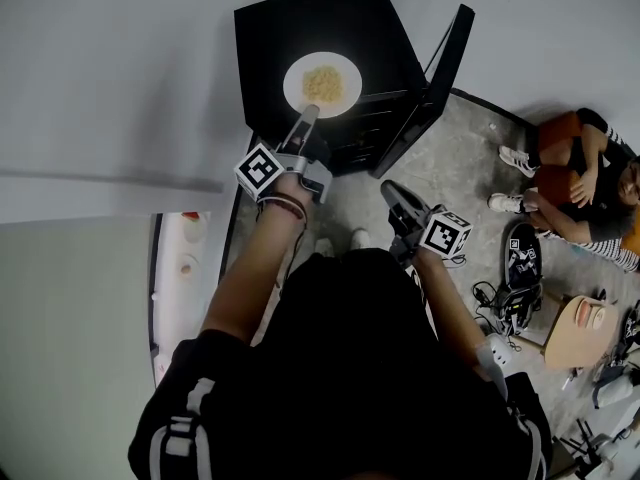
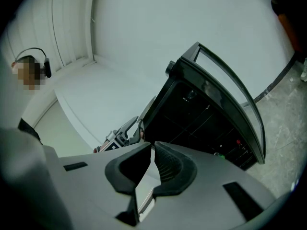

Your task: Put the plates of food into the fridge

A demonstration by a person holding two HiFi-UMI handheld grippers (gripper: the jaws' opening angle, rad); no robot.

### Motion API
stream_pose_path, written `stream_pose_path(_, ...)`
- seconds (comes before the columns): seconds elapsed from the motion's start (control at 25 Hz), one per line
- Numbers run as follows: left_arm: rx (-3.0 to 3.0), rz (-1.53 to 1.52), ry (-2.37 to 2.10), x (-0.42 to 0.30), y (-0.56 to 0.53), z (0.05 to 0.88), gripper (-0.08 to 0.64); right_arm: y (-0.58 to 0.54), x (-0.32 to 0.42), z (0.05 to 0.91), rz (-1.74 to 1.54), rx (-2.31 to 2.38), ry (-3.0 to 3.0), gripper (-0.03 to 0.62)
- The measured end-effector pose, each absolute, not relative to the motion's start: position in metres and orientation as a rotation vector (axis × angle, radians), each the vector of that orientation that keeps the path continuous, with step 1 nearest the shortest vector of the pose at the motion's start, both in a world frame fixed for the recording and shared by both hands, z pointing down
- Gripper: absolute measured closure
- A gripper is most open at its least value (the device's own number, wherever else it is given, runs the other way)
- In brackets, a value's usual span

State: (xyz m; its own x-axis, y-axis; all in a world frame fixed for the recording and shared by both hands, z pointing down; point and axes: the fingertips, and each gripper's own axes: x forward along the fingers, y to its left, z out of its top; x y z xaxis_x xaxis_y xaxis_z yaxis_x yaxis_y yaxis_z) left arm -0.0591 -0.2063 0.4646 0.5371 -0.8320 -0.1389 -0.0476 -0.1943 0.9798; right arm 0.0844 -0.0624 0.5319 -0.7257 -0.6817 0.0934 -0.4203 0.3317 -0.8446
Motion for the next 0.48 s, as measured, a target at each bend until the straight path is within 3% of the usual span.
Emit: stream_pose_path(0.48, 1.588, -0.825, -0.763, -0.061, -0.183, 0.477, 0.526, -0.058, 0.078, 0.539, -1.382, -0.953, 2.349, 0.568)
